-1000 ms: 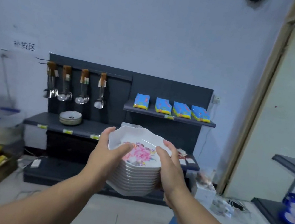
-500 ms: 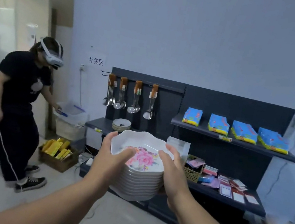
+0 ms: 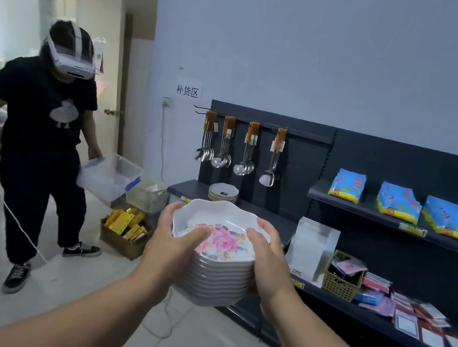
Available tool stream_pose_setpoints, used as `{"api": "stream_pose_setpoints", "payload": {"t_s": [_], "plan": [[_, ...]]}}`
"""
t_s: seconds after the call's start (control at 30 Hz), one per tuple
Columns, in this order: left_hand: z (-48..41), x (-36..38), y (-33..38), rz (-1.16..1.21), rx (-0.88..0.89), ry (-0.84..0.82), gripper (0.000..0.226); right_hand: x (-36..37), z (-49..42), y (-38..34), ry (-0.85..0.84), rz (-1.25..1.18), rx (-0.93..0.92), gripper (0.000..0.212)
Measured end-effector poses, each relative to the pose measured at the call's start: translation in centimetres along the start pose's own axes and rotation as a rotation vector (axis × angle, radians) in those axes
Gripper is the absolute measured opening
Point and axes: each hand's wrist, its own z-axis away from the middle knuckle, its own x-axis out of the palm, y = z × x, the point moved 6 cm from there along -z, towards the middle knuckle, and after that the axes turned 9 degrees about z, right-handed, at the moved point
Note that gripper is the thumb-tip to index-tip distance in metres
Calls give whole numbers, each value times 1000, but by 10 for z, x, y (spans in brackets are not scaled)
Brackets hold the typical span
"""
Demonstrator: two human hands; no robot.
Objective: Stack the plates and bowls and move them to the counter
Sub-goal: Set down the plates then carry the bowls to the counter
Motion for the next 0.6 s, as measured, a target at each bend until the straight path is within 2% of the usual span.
{"api": "stream_pose_setpoints", "payload": {"t_s": [0.27,0.5,0.6], "plan": [[-105,-57,1,-12,9,-54,70,80,-73,-20,41,-13,-16,31],[-188,-92,-9,21,-17,-105,72,134,-131,-26,85,-21,-2,44],[-213,-96,-20,17,-24,-107,69,146,-157,-18,91,-20,24,33]]}}
